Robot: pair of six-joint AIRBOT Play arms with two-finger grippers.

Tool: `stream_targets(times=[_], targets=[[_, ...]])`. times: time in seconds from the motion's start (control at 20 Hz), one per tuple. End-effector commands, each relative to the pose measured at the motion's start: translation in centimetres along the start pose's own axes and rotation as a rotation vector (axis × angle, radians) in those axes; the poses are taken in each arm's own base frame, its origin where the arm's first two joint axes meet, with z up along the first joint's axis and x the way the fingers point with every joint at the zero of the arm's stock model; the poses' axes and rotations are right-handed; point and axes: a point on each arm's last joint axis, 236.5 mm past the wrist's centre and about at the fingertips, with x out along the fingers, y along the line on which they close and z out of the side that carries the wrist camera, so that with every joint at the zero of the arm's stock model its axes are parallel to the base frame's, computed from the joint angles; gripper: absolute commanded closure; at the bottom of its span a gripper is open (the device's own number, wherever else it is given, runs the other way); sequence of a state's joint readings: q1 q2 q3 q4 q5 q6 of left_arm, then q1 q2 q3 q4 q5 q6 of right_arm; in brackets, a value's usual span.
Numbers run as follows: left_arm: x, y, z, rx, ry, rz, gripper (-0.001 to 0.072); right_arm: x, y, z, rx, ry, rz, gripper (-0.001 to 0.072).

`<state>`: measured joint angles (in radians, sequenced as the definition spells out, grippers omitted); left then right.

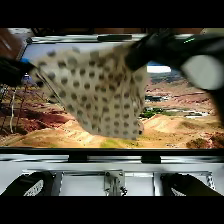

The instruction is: Fold the shirts.

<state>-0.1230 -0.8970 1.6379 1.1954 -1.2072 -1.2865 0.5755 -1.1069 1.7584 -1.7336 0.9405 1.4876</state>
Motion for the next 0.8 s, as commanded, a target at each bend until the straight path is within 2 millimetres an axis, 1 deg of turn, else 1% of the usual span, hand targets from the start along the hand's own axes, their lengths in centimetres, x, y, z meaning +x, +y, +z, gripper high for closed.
stream_targets(times=[0.0,0.05,0.1,0.15,0.2,0.25,0.3,0.35,0.4,0.5,0.6,0.75], targets=[[-9.4,-2.1,9.5,0.102,-0.299,0.038,0.0657,-13.1,-4.2,9.6,0.181,-0.367,-0.072,0.0654],[-11.1,-2.6,10.6,0.12,-0.344,0.045,0.0658,-14.8,-4.3,9.2,0.215,-0.362,-0.063,0.0654],[-12.1,-2.9,11.0,0.129,-0.365,0.047,0.0658,-15.5,-4.2,8.1,0.24,-0.318,-0.053,0.0654],[-12.2,-3.0,10.9,0.13,-0.362,0.046,0.0657,-15.7,-3.9,6.1,0.253,-0.235,-0.046,0.0654],[-11.8,-3.1,10.2,0.129,-0.33,0.039,0.0657,-15.4,-3.7,3.8,0.265,-0.134,-0.047,0.0654],[-10.8,-3.0,9.0,0.12,-0.276,0.028,0.0657,-14.9,-3.3,1.1,0.279,-0.02,-0.049,0.0654],[-9.4,-2.7,7.7,0.089,-0.218,0.015,0.0657,-14.2,-2.9,-2.0,0.293,0.109,-0.055,0.0654],[-7.6,-2.4,6.0,0.034,-0.147,-0.002,0.0657,-13.3,-2.3,-5.1,0.3,0.237,-0.057,0.0654],[-5.6,-1.9,4.3,-0.022,-0.075,-0.015,0.0657,-12.4,-1.7,-7.9,0.313,0.35,-0.062,0.0654],[-0.9,-1.1,-0.2,-0.132,0.08,-0.038,0.0657,-9.8,-0.4,-13.3,0.334,0.535,-0.079,0.0654],[4.0,-0.8,-5.9,-0.206,0.252,-0.068,0.0657,-6.5,0.7,-18.1,0.332,0.644,-0.101,0.0654],[11.3,-1.2,-15.8,-0.291,0.486,-0.104,0.0657,-1.5,2.0,-25.0,0.346,0.744,-0.151,0.0653]])
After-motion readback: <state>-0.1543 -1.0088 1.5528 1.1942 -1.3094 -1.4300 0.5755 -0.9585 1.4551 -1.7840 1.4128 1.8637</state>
